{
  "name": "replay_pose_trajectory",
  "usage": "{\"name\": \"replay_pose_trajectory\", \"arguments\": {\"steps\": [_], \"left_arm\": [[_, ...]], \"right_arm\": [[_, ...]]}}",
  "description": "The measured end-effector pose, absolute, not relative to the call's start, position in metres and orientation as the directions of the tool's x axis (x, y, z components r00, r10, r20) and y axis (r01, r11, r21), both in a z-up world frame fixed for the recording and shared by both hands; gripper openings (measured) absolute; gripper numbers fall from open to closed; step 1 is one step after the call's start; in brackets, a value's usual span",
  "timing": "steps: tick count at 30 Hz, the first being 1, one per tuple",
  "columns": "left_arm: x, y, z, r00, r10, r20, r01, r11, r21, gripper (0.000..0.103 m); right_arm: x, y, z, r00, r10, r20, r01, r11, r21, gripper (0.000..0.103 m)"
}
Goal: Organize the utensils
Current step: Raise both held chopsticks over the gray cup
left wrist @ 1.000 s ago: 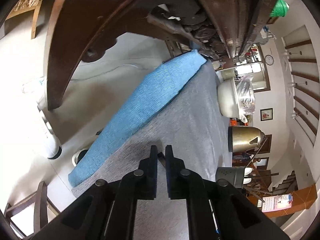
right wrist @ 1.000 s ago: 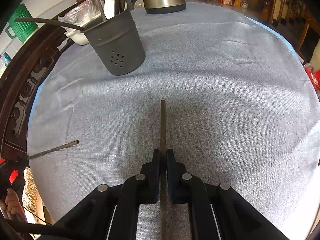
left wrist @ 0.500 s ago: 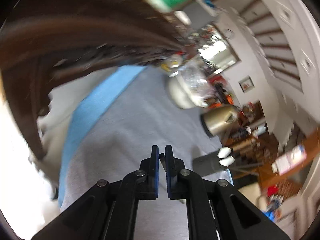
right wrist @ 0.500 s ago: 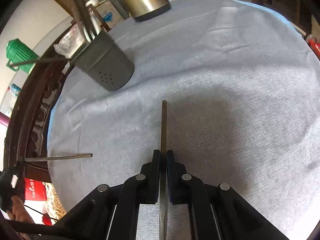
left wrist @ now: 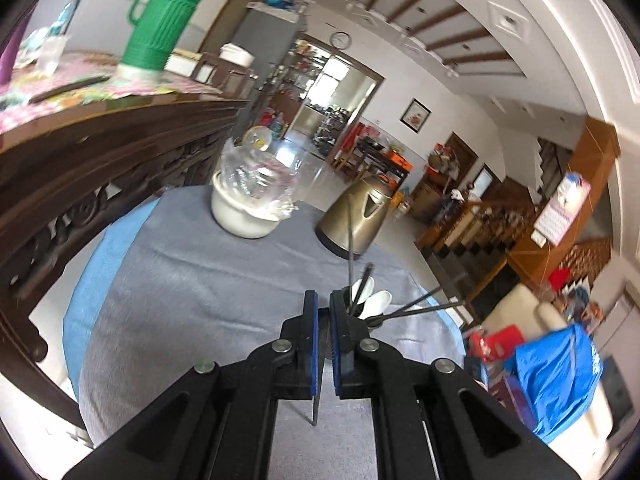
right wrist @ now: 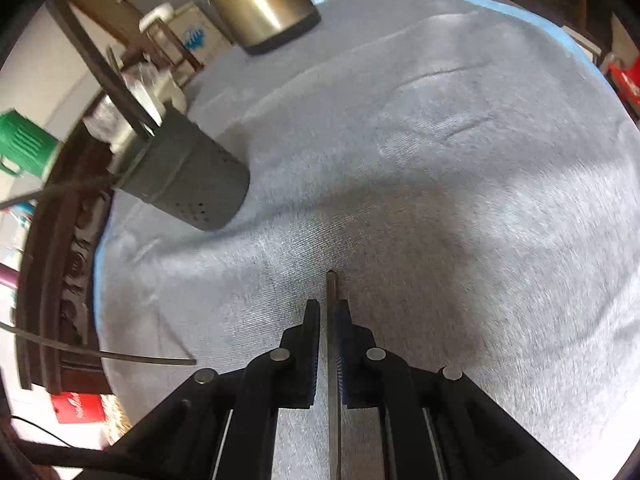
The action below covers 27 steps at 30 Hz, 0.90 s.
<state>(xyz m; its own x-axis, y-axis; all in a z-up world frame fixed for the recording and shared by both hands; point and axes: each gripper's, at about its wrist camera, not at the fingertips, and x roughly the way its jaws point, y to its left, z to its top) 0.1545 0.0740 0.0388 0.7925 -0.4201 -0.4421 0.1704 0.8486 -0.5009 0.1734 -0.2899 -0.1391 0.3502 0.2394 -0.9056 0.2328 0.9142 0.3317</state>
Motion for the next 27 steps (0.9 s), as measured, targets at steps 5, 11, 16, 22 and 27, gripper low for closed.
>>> {"name": "replay_pose_trajectory", "arguments": {"steps": [5, 11, 16, 22, 27], "left_arm": [[0.147, 0.062, 0.043, 0.791, -0.419, -0.446, 0.202, 0.867, -0.455, 0.005], [0.148, 0.054, 0.048, 0.792, -0.417, -0.446, 0.214, 0.874, -0.437, 0.005], [0.148, 0.054, 0.049, 0.791, -0.422, -0.443, 0.219, 0.872, -0.439, 0.005], [0.142, 0.050, 0.057, 0.792, -0.444, -0.418, 0.252, 0.862, -0.439, 0.005], [0.137, 0.046, 0.068, 0.794, -0.457, -0.402, 0.278, 0.859, -0.429, 0.005]], "right_arm": [[0.189, -0.273, -0.144, 0.305, 0.120, -0.945, 0.206, 0.960, 0.189, 0.011], [0.198, -0.255, -0.146, 0.290, 0.047, -0.956, 0.156, 0.983, 0.096, 0.006], [0.189, -0.263, -0.138, 0.365, 0.160, -0.917, 0.176, 0.956, 0.237, 0.006], [0.169, -0.268, -0.096, 0.502, 0.239, -0.831, 0.126, 0.930, 0.344, 0.006], [0.150, -0.274, -0.052, 0.607, 0.246, -0.756, 0.089, 0.924, 0.372, 0.006]]}}
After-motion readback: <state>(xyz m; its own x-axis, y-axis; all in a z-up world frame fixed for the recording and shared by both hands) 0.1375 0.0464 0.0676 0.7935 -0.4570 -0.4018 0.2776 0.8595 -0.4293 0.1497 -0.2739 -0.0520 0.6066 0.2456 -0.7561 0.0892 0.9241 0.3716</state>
